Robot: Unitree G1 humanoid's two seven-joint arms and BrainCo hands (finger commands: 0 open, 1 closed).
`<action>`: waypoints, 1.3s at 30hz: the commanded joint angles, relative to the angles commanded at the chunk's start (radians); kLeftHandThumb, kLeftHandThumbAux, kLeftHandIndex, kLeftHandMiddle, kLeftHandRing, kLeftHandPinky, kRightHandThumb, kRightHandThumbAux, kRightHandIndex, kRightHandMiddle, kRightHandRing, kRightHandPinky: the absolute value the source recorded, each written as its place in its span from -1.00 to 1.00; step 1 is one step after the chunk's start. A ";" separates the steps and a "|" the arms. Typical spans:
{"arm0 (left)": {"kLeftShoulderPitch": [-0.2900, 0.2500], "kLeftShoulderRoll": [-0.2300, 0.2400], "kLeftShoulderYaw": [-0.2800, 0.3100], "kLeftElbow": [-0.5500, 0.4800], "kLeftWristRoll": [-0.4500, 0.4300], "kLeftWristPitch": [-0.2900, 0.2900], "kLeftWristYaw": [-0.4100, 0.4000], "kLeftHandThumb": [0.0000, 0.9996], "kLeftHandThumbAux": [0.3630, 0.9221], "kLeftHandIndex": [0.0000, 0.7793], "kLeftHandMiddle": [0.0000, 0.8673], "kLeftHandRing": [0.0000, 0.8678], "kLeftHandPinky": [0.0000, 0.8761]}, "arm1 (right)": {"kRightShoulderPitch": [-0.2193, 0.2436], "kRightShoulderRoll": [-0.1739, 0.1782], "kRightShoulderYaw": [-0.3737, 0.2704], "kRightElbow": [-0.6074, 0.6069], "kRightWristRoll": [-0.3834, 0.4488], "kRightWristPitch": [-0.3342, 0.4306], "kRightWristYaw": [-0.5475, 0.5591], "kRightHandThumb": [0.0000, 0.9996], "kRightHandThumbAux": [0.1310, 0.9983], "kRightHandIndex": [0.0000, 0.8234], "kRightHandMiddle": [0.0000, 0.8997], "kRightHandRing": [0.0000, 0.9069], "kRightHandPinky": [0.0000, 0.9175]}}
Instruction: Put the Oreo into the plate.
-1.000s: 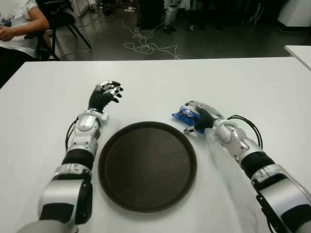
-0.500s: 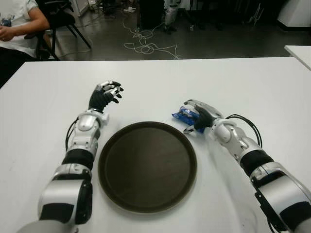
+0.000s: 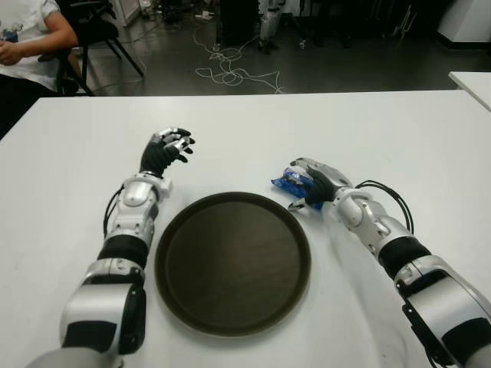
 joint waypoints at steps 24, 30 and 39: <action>0.004 0.005 -0.001 0.008 0.007 -0.022 0.000 0.67 0.11 0.07 0.07 0.17 0.27 | -0.012 -0.027 0.084 -0.025 -0.119 0.085 -0.083 -1.00 0.40 -0.39 -0.41 -0.35 -0.28; 0.002 0.005 -0.002 0.009 0.011 -0.020 0.001 0.67 0.11 0.07 0.07 0.16 0.26 | -0.013 -0.049 0.103 -0.055 -0.155 0.120 -0.115 -0.12 0.44 -0.02 0.10 0.12 0.16; 0.008 0.007 -0.003 0.001 0.013 -0.018 -0.010 0.67 0.11 0.07 0.07 0.16 0.26 | -0.005 -0.060 0.090 -0.098 -0.162 0.136 -0.140 0.36 0.38 0.03 0.39 0.38 0.35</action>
